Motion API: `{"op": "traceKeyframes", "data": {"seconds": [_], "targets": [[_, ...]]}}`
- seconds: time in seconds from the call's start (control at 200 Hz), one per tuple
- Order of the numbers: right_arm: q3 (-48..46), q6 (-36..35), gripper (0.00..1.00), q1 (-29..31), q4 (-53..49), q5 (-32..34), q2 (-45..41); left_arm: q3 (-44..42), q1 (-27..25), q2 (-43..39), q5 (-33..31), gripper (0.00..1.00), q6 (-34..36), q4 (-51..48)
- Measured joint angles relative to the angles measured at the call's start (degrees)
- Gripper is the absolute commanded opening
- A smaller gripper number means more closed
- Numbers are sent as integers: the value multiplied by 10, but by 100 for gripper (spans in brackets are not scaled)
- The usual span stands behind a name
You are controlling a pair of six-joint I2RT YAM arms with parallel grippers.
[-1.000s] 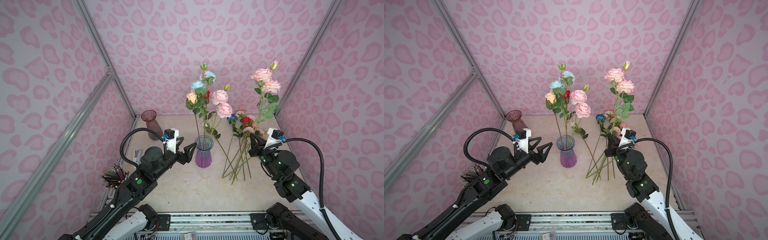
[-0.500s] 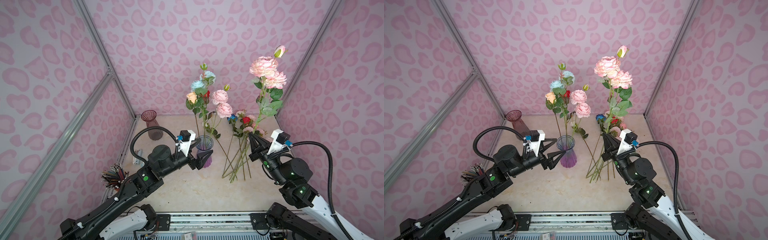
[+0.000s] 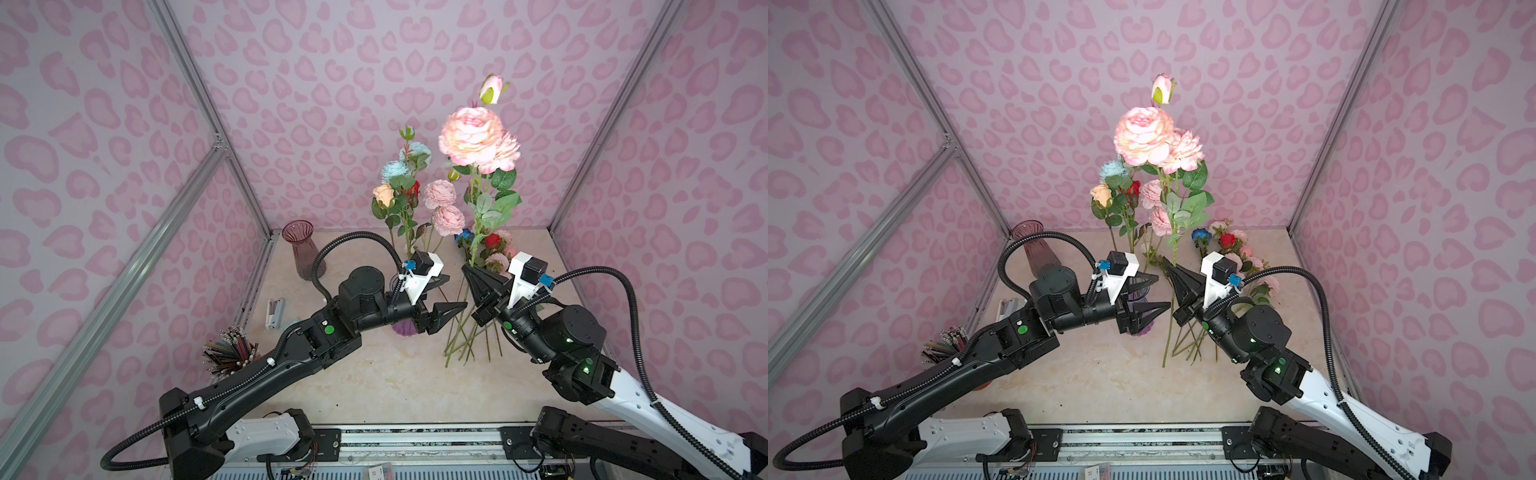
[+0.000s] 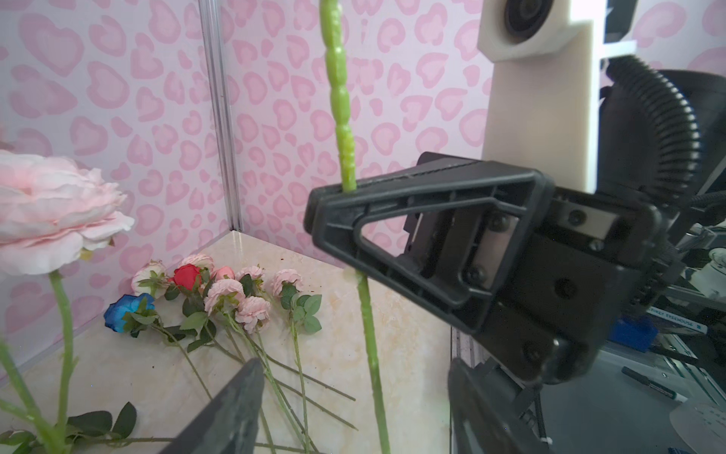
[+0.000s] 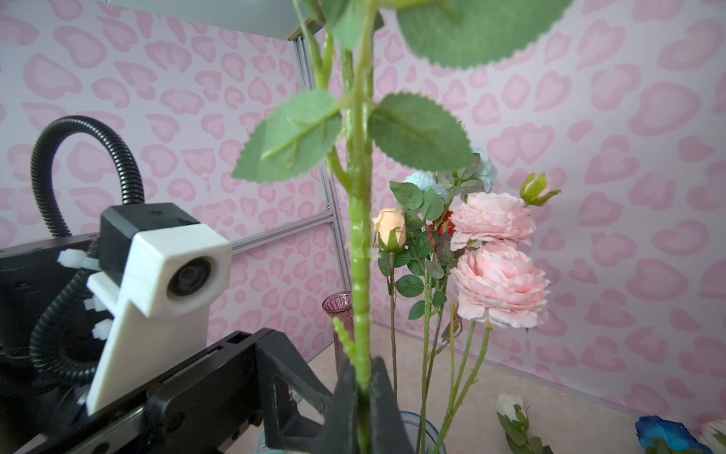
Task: Arrange the flowers into the vase
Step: 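Close the left gripper on the pink rose stems below the right gripper, then carry the pink roses to the vase with the left gripper while the right gripper withdraws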
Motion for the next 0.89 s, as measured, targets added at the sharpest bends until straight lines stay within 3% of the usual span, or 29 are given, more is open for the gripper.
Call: {"op": "traceKeyframes", "data": {"seconds": [0.115, 0.36, 0.495, 0.585, 0.67, 0.72, 0.79, 0.895], "targets": [[0, -3, 0, 1, 17, 9, 11, -2, -3, 9, 0, 69, -5, 3], [-7, 5, 0, 5, 50, 6, 19, -4, -5, 27, 2, 23, -30, 5], [-17, 17, 0, 6, 64, 6, 14, -3, -5, 33, 1, 15, -35, 5], [-23, 24, 0, 6, 66, 8, 10, -3, -6, 35, 4, 4, -41, 5], [-31, 36, 0, 6, 75, 10, 10, -3, -6, 38, 4, 4, -43, 2], [-36, 43, 9, 6, 82, 11, 10, -3, -6, 38, 2, 4, -44, 0], [-38, 51, 29, 7, 85, 10, 10, -4, -7, 37, -6, 4, -44, -1], [-30, 59, 39, 12, 75, -5, 10, -4, -6, 33, -59, 4, -44, -6]]}}
